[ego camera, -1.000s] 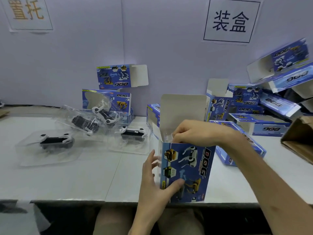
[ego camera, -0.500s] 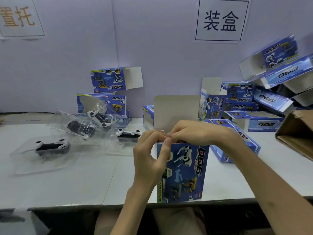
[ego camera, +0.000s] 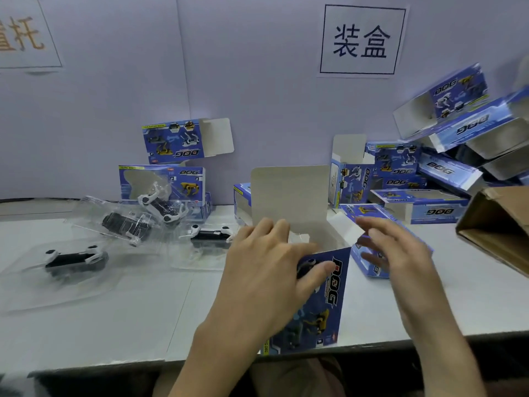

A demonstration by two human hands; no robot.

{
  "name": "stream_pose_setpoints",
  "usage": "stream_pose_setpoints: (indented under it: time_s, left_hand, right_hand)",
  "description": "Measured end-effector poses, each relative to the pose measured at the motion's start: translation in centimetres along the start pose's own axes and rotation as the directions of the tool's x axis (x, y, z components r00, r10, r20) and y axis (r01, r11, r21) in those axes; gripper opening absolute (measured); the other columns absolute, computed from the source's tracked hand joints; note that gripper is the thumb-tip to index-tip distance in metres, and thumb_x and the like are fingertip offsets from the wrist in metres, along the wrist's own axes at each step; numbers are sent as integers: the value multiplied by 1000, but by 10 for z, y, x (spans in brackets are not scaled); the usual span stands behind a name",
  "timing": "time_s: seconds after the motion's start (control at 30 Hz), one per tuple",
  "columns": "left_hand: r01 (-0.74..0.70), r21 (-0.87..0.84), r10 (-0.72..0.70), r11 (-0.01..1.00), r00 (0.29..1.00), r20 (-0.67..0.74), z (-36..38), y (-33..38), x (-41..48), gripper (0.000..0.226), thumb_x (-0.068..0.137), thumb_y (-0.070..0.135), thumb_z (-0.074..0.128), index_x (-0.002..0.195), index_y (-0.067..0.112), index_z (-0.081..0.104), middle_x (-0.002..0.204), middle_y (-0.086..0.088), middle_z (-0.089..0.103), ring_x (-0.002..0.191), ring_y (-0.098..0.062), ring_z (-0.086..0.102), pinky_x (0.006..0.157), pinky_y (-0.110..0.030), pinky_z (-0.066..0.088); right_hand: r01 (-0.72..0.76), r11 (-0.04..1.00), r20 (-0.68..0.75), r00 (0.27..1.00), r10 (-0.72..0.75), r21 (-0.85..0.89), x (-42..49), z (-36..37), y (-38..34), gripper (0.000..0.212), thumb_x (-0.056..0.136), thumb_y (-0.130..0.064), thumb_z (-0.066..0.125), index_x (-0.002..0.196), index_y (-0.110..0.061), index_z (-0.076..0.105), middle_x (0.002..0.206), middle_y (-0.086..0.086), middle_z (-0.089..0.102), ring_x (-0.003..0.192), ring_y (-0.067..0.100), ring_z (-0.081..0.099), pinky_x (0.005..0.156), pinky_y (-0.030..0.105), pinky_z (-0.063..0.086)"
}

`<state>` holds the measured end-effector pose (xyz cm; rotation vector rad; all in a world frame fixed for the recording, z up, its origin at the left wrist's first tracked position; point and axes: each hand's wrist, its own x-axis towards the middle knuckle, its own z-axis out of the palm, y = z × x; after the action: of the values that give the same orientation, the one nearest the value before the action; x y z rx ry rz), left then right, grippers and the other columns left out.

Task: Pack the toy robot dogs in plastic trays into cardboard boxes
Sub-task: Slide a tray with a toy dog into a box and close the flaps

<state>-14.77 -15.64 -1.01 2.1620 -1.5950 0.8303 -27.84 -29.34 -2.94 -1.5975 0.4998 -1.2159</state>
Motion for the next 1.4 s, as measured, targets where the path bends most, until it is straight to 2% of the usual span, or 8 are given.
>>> stream_pose_setpoints:
  time_s: [0.17,0.33,0.63,0.8,0.97,1.2,1.3,1.4]
  left_hand:
    - [40,-20,-37,999,992,121,-2,-3,2,68,84,77,13,128,48,55,92,11,34,91,-11,24,77,-31,31]
    - [29,-7,-27,1000,987,160,0,-4,8,69,82,78,14,130,49,54,92,10,33,93,-11,24,79,-32,32]
    - [11,-73,-1,997,990,141,4,-4,7,62,86,75,25,123,42,61,90,10,35,92,-11,31,73,-27,28]
    - [5,-164,25,986,984,178,4,-7,11,49,92,69,39,120,35,61,141,11,48,117,-15,51,93,-28,36]
    - [-79,-72,83,994,995,58,6,5,12,63,89,76,30,140,40,35,98,9,68,96,-15,62,73,-29,38]
    - [-106,2,106,994,994,14,13,6,13,58,94,69,34,141,35,40,113,4,68,104,-19,61,84,-34,43]
    - [-105,13,105,994,994,-16,15,7,14,53,94,66,37,135,34,47,106,4,69,99,-20,63,76,-33,40]
    - [-91,12,92,996,994,-62,14,8,14,50,93,65,39,129,33,53,100,5,70,94,-20,63,72,-31,38]
  right_hand:
    - [227,974,85,970,-227,6,-15,18,17,31,98,-28,46,123,-32,63,119,-22,67,116,-2,59,90,10,45]
    - [277,937,181,954,-240,-215,-4,10,26,32,100,-42,41,127,-41,60,121,-19,64,120,10,57,98,35,48]
    - [375,891,304,906,-293,-257,7,11,28,38,102,-32,37,106,-27,74,119,-17,66,125,6,52,100,14,37]
    - [296,937,268,933,-242,-184,10,11,22,36,102,-39,34,123,-35,63,112,-17,70,118,7,59,97,27,45]
    - [276,938,271,938,-216,-208,14,11,14,32,102,-45,31,125,-42,54,103,-20,72,109,1,60,89,9,38]
    - [340,878,141,940,-310,-336,59,14,-23,27,101,-15,48,91,-23,72,84,-10,74,84,18,70,82,47,55]
    - [432,855,49,898,-437,-289,86,30,-54,27,92,-26,44,90,-29,71,89,-15,73,87,8,68,77,26,53]
    - [436,841,328,884,-334,-320,116,53,-79,28,99,-32,45,105,-29,73,107,-18,71,98,-10,60,91,14,44]
